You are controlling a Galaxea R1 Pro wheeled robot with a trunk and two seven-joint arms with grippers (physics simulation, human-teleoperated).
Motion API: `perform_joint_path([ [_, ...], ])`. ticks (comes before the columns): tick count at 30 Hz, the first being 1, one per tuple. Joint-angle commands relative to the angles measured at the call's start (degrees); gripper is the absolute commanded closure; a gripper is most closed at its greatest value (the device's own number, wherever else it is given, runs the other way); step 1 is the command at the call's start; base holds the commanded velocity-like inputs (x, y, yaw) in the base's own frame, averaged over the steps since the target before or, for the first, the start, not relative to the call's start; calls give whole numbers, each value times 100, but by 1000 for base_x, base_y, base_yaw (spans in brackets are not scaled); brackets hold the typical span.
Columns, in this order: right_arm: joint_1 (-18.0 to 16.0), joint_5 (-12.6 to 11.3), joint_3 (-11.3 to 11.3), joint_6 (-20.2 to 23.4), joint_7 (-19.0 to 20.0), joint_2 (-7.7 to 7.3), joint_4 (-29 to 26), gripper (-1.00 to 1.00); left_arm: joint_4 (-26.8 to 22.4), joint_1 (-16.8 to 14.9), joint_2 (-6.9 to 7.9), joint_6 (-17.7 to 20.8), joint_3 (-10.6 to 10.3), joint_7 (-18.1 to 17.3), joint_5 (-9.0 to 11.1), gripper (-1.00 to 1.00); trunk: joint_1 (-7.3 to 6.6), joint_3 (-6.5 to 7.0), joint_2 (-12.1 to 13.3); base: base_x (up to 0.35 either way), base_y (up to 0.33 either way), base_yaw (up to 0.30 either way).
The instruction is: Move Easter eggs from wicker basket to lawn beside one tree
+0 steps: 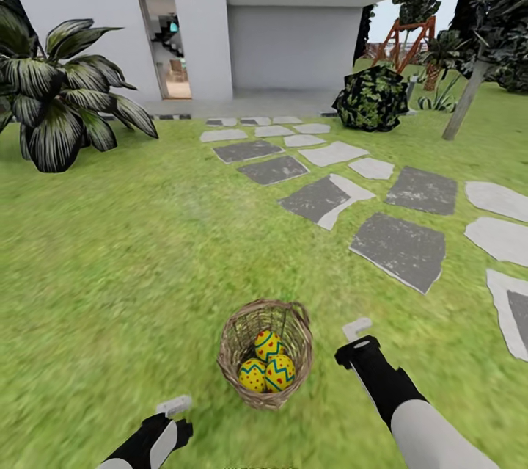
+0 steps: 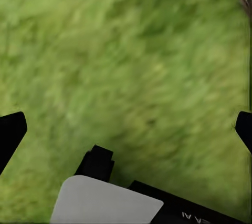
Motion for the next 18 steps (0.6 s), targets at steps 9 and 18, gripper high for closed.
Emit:
perform_joint_path([
  [9, -2, 27, 4, 24, -6, 4, 21, -100, -14, -1, 13, 26, -9, -193, 61, -100, -1, -62, -3, 32, -297, 203],
  [18, -1, 30, 73, 18, -6, 13, 29, -100, -6, -2, 23, 18, -4, -230, 61, -100, -1, -118, -3, 183, -293, 203],
])
